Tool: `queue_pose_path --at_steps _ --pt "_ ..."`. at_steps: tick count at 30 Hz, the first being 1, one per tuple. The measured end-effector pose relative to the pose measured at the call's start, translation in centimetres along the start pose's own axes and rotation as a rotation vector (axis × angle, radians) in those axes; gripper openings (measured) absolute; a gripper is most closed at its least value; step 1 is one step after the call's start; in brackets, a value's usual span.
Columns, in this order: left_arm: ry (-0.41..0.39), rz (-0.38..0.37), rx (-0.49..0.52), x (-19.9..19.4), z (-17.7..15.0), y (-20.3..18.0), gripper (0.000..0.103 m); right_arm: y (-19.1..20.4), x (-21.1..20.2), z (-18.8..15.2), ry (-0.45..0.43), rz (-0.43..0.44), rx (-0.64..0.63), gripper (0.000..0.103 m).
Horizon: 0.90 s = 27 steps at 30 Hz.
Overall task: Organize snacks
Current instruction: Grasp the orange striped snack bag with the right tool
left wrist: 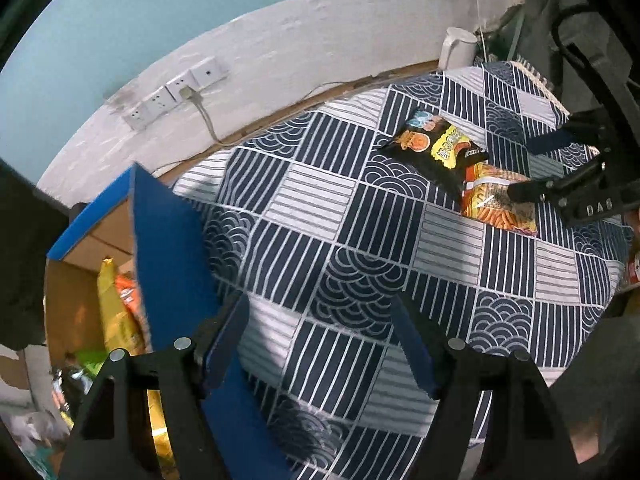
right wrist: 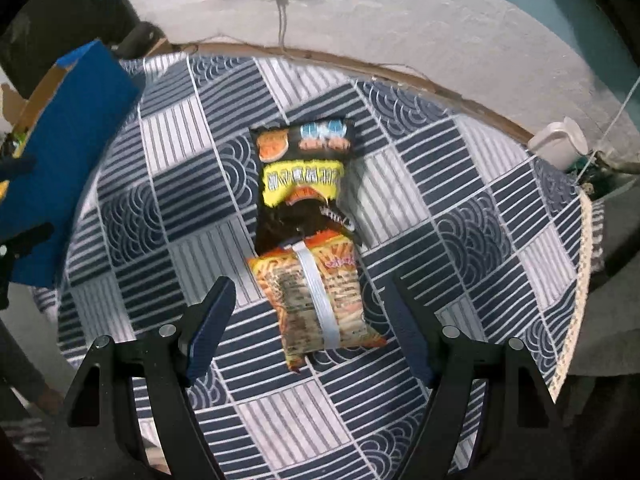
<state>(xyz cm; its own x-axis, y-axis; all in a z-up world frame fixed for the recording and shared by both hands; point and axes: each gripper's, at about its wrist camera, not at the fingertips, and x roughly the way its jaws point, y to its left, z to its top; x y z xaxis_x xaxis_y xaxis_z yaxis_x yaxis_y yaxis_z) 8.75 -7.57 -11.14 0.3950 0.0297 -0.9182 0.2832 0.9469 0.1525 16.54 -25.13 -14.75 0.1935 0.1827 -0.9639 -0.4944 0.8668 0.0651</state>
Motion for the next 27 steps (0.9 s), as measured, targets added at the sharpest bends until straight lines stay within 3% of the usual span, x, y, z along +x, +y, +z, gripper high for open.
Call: queue_pose_path --at_steps 14,15,16,20,27 --pt "0.075 -0.064 -0.011 5.0 1.7 -1.4 0.075 -0.9 4.7 -0.8 0.094 0.016 -0.043 0.075" --pt "0.079 -0.065 -0.011 5.2 1.8 -1.5 0.075 -0.8 4.9 -1.0 0.101 0.025 -0.043 0.071" --pt "0.084 -0.067 -0.013 5.4 1.9 -1.6 0.075 -0.8 5.0 -1.2 0.109 0.031 -0.043 0.058" --pt "0.097 -0.083 -0.030 5.9 2.3 -1.8 0.075 -1.2 4.6 -2.3 0.122 0.052 -0.031 0.044" --pt "0.104 -0.091 -0.074 6.4 3.2 -1.5 0.075 -4.8 1.8 -4.6 0.119 -0.003 0.048 0.041"
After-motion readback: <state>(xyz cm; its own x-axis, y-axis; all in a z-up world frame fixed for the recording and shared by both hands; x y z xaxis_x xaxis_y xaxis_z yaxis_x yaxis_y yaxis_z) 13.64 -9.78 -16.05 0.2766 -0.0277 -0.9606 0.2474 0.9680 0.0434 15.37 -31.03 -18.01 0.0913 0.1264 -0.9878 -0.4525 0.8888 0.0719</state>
